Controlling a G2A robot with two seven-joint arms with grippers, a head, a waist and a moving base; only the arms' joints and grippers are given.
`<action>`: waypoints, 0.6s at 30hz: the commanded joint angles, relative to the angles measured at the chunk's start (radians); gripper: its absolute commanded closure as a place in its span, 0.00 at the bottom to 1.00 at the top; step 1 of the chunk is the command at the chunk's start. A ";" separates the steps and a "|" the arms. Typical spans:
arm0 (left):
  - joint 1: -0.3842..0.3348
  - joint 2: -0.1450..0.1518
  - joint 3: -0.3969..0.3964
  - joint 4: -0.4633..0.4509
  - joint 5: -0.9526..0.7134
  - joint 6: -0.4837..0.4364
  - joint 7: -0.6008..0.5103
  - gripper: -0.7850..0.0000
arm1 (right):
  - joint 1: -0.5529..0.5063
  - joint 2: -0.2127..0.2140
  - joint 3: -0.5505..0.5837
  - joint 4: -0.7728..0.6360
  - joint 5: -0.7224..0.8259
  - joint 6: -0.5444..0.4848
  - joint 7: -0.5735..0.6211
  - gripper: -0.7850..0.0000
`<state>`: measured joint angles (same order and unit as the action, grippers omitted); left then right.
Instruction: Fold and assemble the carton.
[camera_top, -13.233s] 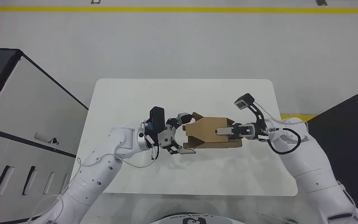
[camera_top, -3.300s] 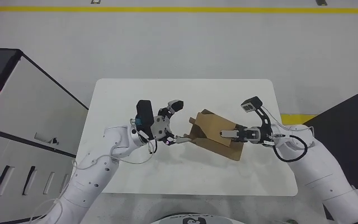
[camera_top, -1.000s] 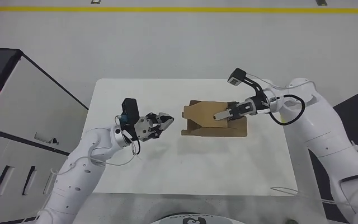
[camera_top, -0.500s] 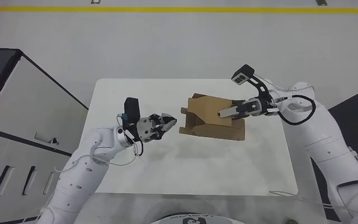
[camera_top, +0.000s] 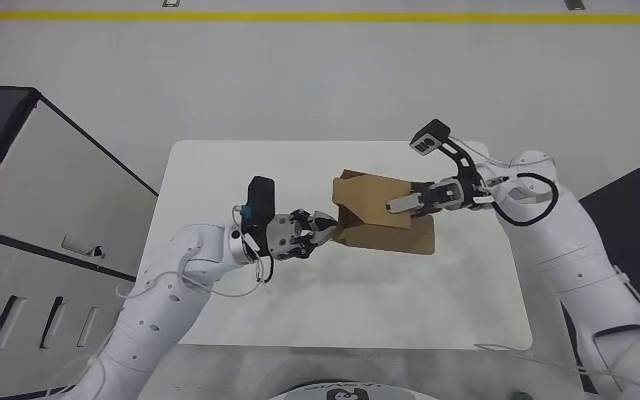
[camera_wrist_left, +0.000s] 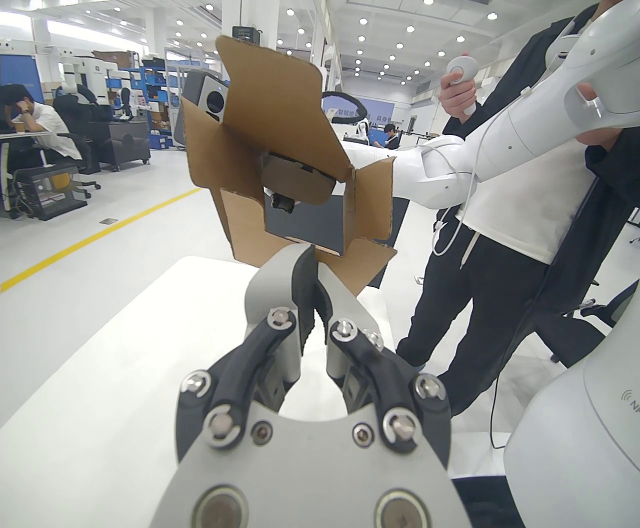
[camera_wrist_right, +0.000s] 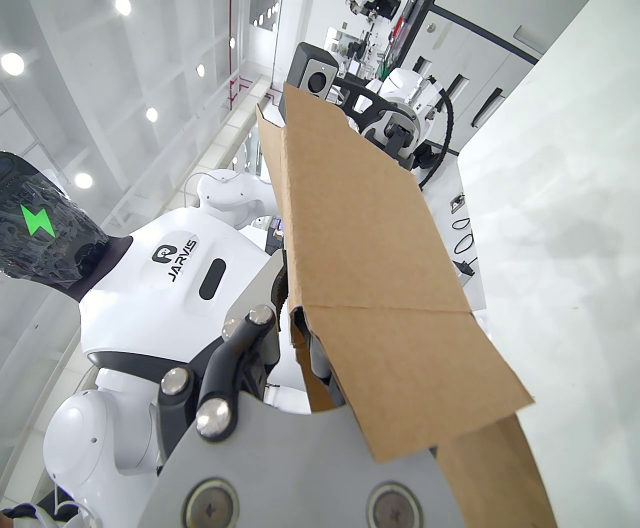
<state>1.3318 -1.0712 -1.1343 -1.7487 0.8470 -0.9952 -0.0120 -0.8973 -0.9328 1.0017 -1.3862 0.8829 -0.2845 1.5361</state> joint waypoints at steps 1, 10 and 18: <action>-0.003 0.000 0.003 -0.002 -0.001 -0.002 -0.003 1.00 | -0.004 -0.002 0.003 -0.005 -0.005 0.000 0.000 1.00; -0.007 -0.001 0.013 -0.014 -0.005 -0.007 -0.017 1.00 | -0.017 -0.008 0.011 -0.020 -0.015 0.000 0.000 1.00; -0.012 -0.002 0.029 -0.020 0.002 -0.007 -0.039 1.00 | -0.032 -0.009 0.023 -0.031 -0.017 0.000 0.000 1.00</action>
<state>1.3200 -1.0729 -1.1075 -1.7689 0.8476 -1.0031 -0.0492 -0.9275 -0.9415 1.0243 -1.4164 0.8668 -0.2846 1.5359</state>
